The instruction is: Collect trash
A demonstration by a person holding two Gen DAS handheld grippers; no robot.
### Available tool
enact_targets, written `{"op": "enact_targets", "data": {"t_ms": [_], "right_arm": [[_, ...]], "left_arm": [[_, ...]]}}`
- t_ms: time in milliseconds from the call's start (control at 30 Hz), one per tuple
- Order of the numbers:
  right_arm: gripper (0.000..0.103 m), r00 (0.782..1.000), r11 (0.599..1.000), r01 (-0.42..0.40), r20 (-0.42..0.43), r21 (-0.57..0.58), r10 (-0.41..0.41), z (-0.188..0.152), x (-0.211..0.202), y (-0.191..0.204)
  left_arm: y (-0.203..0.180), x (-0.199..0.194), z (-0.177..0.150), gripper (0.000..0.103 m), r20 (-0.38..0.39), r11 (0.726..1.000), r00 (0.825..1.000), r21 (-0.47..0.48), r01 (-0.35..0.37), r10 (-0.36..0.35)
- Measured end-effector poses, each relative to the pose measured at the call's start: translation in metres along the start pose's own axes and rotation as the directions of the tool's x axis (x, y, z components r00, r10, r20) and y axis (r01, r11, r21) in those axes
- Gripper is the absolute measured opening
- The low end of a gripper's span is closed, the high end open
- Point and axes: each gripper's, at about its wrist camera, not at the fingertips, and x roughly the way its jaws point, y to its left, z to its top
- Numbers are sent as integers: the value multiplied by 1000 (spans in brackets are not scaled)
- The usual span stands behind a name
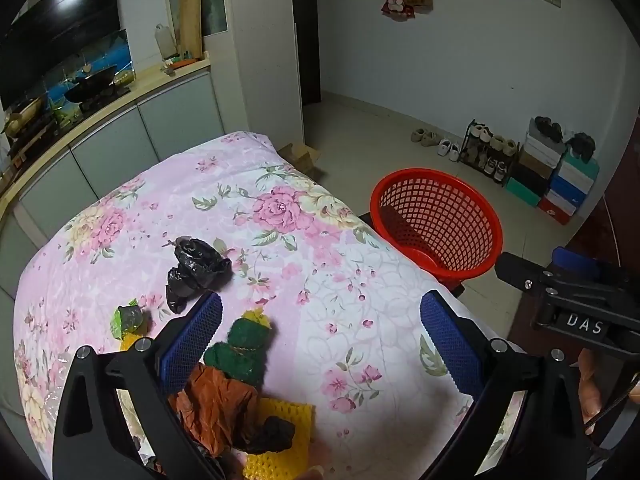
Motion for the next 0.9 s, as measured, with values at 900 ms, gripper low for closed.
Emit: {"op": "enact_targets", "data": {"t_ms": [900], "right_arm": [[96,999,996,41,13,73,-42,1,-9,-31]], "left_arm": [[-28,0,19,96,29,997,999,74,36,-38]]}}
